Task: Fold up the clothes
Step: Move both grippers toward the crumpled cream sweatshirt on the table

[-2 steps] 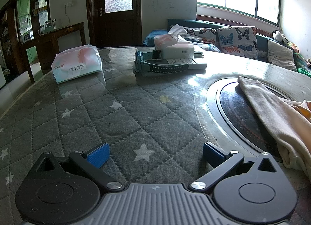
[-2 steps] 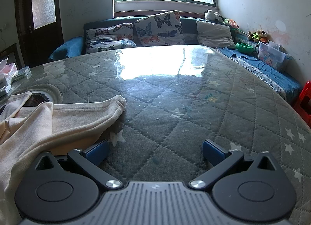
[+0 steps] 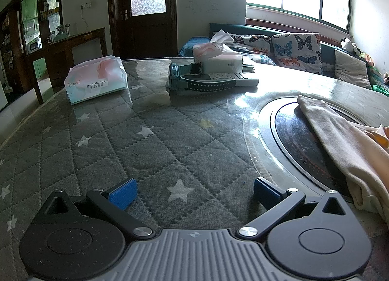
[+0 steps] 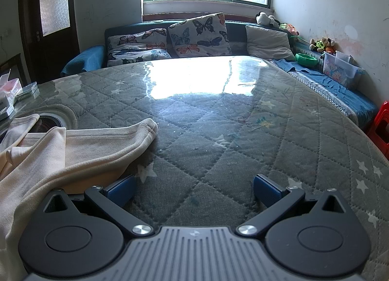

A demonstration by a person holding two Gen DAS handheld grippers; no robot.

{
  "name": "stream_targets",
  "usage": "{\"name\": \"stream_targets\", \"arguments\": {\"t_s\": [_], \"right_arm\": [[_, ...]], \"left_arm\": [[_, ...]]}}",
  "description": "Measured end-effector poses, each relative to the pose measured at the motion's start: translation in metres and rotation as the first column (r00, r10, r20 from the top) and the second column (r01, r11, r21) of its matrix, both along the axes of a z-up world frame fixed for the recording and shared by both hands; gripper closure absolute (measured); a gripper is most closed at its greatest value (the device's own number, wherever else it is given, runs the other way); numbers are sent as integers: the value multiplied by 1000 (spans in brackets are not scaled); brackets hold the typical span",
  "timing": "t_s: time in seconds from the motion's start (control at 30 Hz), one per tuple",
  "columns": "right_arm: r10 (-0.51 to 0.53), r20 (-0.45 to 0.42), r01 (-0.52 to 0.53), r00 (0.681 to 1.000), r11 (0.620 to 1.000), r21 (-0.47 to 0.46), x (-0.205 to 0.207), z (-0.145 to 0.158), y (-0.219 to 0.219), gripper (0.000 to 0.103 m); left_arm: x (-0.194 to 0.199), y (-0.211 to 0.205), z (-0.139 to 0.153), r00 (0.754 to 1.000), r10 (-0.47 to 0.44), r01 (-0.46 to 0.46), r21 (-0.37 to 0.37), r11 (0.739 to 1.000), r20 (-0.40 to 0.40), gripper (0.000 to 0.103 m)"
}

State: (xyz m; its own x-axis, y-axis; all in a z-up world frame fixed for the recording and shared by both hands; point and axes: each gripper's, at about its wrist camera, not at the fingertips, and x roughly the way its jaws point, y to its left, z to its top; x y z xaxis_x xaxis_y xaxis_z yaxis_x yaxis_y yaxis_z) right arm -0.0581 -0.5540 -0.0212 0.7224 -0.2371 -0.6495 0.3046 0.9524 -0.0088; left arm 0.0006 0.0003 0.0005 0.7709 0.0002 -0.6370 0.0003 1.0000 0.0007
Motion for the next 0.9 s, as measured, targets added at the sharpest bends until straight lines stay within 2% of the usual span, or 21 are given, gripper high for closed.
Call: {"name": "stream_targets", "arguments": {"t_s": [0.3,0.6,0.9], "right_arm": [[1,3,0,1000,999,-45,-7,1,6,0],[27,48,-25,998,999,-37,-26,25,14,0],[89,66,-85,994,994,-69,-47,43,34,0]], "left_arm": [[1,-1,1,1000,0,0,16,1000,-1,0],[-1,-6,4,998,58,-58,12,998,-18,0],[-11,-22,10,997,53,-52,11,999,-61,0]]}}
